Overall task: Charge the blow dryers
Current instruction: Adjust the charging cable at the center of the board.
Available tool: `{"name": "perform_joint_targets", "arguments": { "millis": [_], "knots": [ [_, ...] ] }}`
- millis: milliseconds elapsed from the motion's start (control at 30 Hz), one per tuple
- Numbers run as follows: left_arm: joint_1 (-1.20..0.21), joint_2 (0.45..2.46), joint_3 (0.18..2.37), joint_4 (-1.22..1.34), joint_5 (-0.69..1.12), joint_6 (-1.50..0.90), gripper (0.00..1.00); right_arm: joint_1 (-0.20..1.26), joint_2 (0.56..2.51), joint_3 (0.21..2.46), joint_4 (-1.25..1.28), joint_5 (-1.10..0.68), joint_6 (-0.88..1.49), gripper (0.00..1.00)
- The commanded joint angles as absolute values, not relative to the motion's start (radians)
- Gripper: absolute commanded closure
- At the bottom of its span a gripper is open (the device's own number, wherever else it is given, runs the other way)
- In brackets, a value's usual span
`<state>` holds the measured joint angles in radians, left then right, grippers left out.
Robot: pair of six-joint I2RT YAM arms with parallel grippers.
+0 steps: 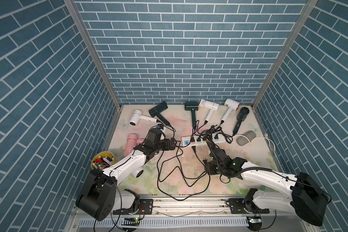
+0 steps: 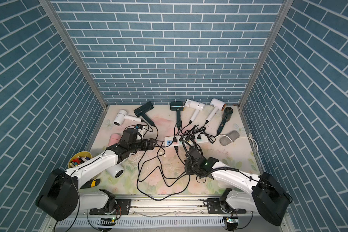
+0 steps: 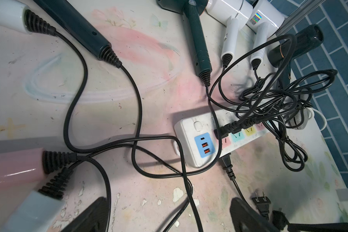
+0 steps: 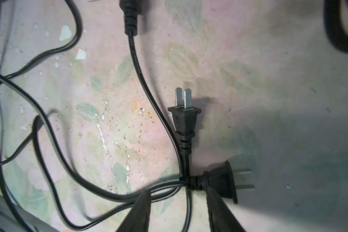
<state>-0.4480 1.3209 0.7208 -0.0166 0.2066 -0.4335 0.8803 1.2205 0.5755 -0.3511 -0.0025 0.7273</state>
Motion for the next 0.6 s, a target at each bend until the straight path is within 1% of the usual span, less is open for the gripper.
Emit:
{"name": "perform_joint_targets", "arguments": {
  "millis": [0,133,300,567],
  "knots": [
    [-0.451,1.339,0.753,0.010,0.221,-0.420,0.01,0.884,1.278,0.601,-0.343,0.039,0.807,0.55],
    [-0.453,1.345,0.758,0.003,0.228,-0.418,0.01,0.883,1.331,0.620,-0.406,0.116,0.829,0.57],
    [-0.452,1.351,0.762,0.004,0.236,-0.419,0.01,0.869,1.321,0.617,-0.488,0.233,0.834,0.58],
    [-0.452,1.342,0.762,-0.001,0.233,-0.415,0.00,0.762,1.286,0.571,-0.493,0.241,0.791,0.58]
  ]
}}
